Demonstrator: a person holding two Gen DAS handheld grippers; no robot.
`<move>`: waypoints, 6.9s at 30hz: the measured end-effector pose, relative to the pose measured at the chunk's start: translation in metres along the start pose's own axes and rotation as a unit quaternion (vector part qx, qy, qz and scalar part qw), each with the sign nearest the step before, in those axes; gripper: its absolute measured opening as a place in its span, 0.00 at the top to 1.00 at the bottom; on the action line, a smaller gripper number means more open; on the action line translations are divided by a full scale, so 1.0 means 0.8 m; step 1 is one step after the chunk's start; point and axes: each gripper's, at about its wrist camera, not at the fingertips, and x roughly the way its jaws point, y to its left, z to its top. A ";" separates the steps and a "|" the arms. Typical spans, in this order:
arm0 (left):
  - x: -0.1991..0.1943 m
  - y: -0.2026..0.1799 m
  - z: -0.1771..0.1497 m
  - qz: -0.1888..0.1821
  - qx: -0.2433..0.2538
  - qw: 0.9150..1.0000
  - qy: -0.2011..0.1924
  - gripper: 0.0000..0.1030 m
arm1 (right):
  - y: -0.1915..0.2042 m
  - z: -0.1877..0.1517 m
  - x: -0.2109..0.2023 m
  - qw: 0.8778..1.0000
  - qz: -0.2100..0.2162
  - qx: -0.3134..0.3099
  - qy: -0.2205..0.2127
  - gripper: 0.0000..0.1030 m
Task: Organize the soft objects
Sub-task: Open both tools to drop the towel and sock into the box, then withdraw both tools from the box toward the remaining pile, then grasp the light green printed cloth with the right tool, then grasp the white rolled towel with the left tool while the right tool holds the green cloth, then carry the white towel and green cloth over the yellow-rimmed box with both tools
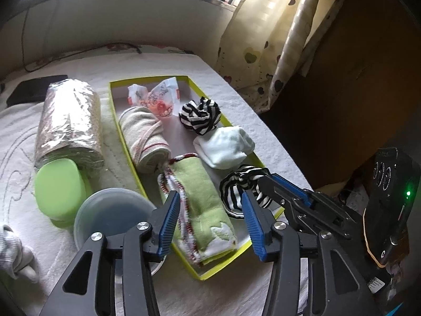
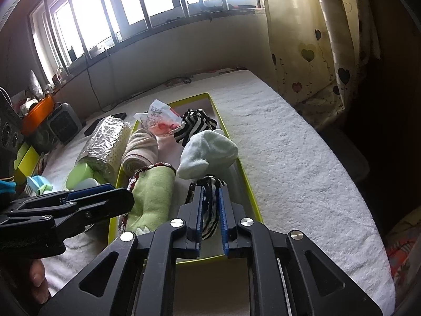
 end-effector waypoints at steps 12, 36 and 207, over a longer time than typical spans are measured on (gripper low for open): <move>-0.028 0.004 -0.007 0.015 0.003 1.000 -0.019 0.50 | 0.020 -0.001 -0.014 1.000 0.002 -0.009 -0.012 0.51; -0.118 0.058 -0.042 0.118 -0.003 0.990 -0.076 0.44 | 0.116 -0.003 -0.025 0.997 0.031 -0.060 -0.033 0.39; -0.194 0.213 -0.081 0.166 -0.125 0.973 -0.097 0.82 | 0.228 0.027 -0.039 0.964 0.239 -0.103 -0.060 0.96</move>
